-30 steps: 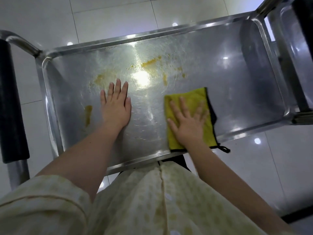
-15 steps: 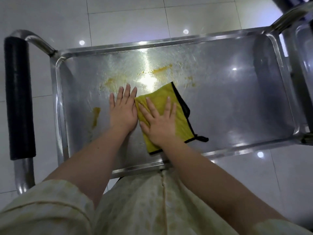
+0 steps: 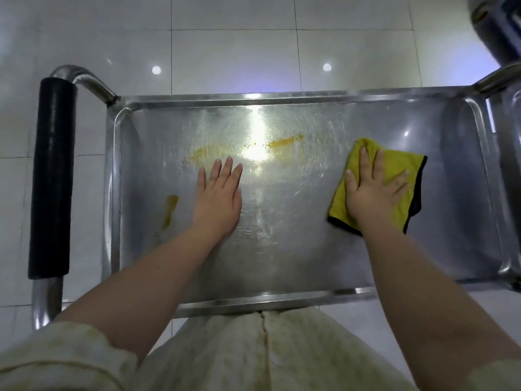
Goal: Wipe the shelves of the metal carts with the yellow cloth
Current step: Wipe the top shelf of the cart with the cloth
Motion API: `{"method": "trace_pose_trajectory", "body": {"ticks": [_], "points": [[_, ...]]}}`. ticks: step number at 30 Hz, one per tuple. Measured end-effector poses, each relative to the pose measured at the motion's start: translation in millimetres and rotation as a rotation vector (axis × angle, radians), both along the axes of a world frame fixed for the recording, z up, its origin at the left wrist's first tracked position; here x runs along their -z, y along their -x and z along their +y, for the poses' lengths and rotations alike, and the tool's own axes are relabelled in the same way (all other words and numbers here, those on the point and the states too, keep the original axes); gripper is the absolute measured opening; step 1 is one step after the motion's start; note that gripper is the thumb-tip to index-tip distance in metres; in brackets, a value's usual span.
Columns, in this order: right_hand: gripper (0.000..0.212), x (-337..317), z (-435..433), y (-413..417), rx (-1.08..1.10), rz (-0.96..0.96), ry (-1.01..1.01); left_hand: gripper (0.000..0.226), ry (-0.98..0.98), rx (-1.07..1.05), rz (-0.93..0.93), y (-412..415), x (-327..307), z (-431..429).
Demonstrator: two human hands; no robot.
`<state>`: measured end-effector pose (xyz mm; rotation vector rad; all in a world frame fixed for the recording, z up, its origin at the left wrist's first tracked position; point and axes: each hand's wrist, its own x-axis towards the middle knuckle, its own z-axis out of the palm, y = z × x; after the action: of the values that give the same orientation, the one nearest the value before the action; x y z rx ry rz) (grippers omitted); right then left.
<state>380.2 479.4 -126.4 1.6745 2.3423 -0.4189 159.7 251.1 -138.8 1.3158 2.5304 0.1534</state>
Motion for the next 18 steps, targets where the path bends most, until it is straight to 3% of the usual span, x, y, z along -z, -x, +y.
{"method": "trace_pose_trajectory", "body": {"ticks": [10,18], "points": [[0.061,0,-10,34,0.052,0.018,-0.001,0.057,0.036,-0.052,0.03,36,10,32],[0.062,6,-101,149,-0.595,0.073,0.057,0.06,0.023,-0.074,0.029,38,7,30]]}}
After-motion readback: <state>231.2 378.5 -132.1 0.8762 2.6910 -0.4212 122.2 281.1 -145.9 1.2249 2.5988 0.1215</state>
